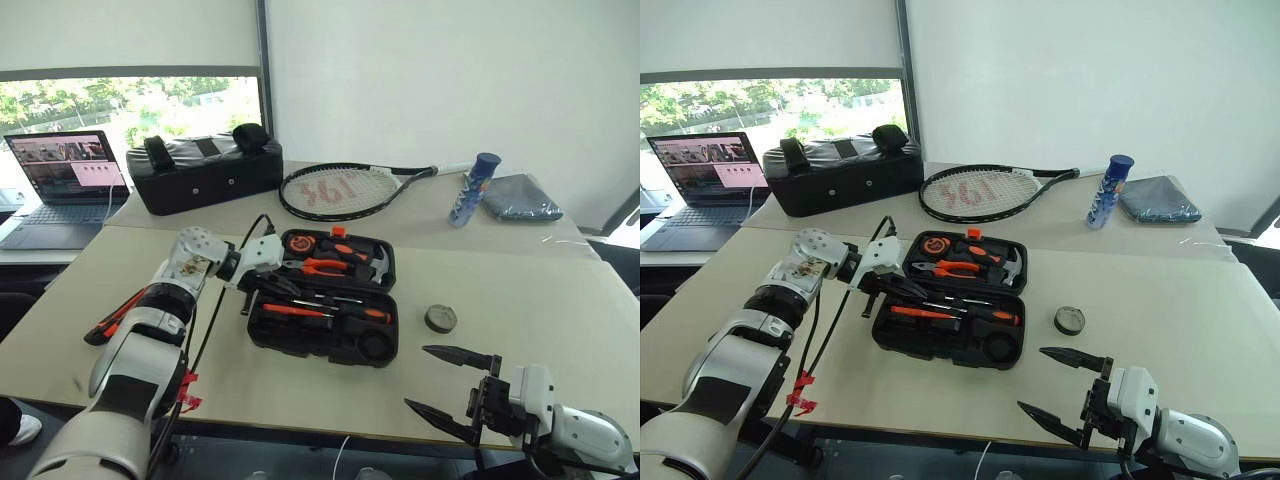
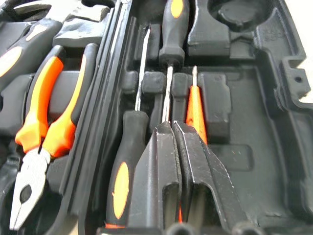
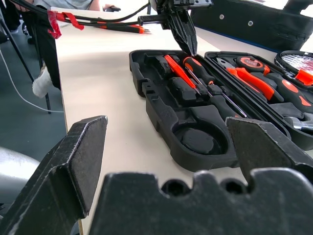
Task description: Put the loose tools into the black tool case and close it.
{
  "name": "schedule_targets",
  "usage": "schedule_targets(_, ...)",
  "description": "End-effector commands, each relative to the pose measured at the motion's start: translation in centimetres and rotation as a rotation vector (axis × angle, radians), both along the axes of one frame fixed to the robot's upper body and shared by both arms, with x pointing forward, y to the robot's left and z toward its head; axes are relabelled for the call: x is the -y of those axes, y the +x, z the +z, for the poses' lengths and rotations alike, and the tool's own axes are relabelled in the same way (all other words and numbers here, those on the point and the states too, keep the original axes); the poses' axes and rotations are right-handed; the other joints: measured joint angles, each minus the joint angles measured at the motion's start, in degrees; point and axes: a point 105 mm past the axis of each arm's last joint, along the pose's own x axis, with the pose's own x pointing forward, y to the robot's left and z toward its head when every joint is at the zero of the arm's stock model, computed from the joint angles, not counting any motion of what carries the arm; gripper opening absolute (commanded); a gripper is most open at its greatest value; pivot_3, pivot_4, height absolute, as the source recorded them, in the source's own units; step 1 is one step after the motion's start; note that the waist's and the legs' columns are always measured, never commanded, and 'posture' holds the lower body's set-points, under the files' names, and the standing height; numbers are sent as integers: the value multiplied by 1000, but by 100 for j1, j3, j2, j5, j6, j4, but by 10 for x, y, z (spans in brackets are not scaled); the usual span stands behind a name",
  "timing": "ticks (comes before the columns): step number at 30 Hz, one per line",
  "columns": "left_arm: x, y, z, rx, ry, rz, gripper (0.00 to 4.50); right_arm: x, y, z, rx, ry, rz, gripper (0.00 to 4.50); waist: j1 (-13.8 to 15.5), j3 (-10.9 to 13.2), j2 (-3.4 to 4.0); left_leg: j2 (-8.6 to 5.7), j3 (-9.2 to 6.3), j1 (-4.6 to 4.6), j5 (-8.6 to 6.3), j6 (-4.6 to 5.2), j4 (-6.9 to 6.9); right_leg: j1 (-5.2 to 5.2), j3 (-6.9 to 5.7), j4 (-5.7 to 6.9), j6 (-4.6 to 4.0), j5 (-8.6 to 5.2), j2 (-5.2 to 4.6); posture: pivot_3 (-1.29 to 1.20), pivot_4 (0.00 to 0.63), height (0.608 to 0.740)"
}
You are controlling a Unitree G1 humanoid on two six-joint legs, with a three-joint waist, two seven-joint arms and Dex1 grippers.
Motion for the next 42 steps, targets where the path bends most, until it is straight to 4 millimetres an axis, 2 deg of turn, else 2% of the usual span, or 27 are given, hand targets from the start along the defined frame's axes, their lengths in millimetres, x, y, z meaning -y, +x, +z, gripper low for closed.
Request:
schedule_targets(1, -1, -1, -4, 11, 19, -5, 123, -2, -1, 9, 51, 5, 7, 4500, -7, 0, 0, 0, 0, 0, 0, 0, 0, 0, 0, 0, 0, 0, 0, 0, 150, 740)
schedule_targets(10, -3, -8, -22, -16, 60, -20, 123, -2, -1, 10, 54, 7, 2, 4500, 12, 0, 0, -1, -1, 1, 0, 0, 0, 2, 0, 0, 0, 0, -1, 0, 150, 740)
schedule_targets(16, -4, -13, -27, -23, 66, -47, 123, -2, -1, 10, 54, 8, 2, 4500, 8, 0, 1, -1, -1, 4, 0, 0, 0, 4, 0, 0, 0, 0, -1, 0, 150, 740)
schedule_targets(24, -12, -11, -37, -43, 103, 8, 123, -3, 1, 9, 54, 12, 1, 4500, 6, -1, 1, -1, 0, 14, 0, 0, 0, 12, 0, 3, 2, -1, -1, 0, 150, 740)
schedule_targets(30, -11, -13, -41, -71, 95, 13, 123, -2, 2, 9, 57, 13, -2, 4500, -5, -1, 1, 0, 0, 64, 0, 0, 0, 66, 0, 0, 5, -3, -1, 0, 150, 740)
schedule_targets(35, -18, -18, -50, -119, 138, 21, 123, -3, 2, 9, 57, 14, -2, 4500, -25, -2, 2, 1, 1, 83, 0, -1, 0, 82, 1, 0, 5, -4, 0, 0, 150, 740)
schedule_targets(40, -13, -18, -43, -101, 67, 11, 123, -3, 3, 9, 59, 18, -5, 4500, -23, -2, 4, 2, 2, 83, 0, -1, 0, 82, 2, 0, 5, -4, 0, 0, 150, 740)
schedule_targets(42, -9, -16, -28, -85, -16, 12, 123, -3, 3, 9, 59, 17, -4, 4500, -19, -2, 4, 2, 1, 82, 0, -1, -1, 81, 1, 0, 5, -4, 0, 0, 150, 740)
